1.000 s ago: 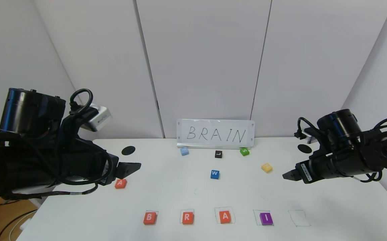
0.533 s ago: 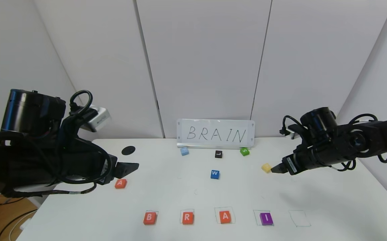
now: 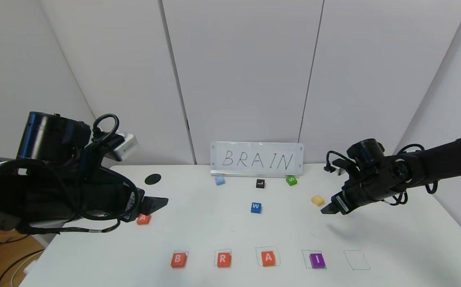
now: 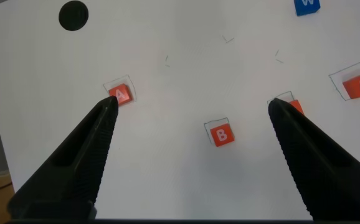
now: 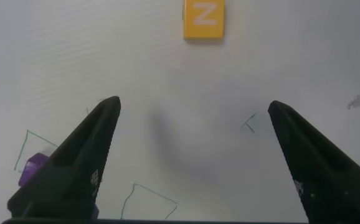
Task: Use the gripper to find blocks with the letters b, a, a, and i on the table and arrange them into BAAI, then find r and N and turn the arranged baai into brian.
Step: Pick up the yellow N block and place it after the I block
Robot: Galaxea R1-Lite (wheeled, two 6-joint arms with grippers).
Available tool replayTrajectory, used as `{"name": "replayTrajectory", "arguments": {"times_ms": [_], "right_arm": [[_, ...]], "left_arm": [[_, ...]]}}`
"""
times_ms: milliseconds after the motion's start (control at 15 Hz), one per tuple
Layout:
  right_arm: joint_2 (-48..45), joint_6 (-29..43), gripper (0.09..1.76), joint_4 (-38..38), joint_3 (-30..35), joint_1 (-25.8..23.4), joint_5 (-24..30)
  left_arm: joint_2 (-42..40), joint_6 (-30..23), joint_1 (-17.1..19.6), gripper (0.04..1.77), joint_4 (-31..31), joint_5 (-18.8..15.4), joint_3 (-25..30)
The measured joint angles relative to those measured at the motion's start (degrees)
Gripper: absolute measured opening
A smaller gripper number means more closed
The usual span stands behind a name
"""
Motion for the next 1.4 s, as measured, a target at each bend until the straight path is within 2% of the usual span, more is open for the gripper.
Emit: {"name": "replayTrajectory", "arguments": {"times_ms": [67, 200, 867, 1000, 1267, 1400], "right_arm": [[0.5, 0.0, 1.71, 0.2, -0.3, 0.0, 0.7], [2.3, 0.2, 1.71, 0.6, -2.9, -0.2, 6.2], [10.5, 0.4, 1.71, 4.1, -15.0, -0.9, 5.7], [11.1, 1.0, 1.71, 8.5, -17.6, -0.9, 5.2], [13.5, 3.3, 1.71, 21.0, -28.6, -0.5, 2.9], [15.7, 3.3, 1.71, 22.8, -32.7, -0.6, 2.7]], "left_arm": [[0.2, 0.0, 0.0, 1.72, 0.0, 0.0, 0.0], [1.3, 0.0, 0.2, 1.72, -0.6, 0.0, 0.0], [3.2, 1.6, 0.5, 1.72, -2.2, 0.1, 0.7], [3.4, 1.6, 0.5, 1.72, -2.2, 0.2, 0.5], [3.6, 1.7, 0.6, 1.72, -4.3, 0.3, 0.7], [3.6, 1.7, 0.7, 1.72, -4.4, 0.4, 0.9]]}}
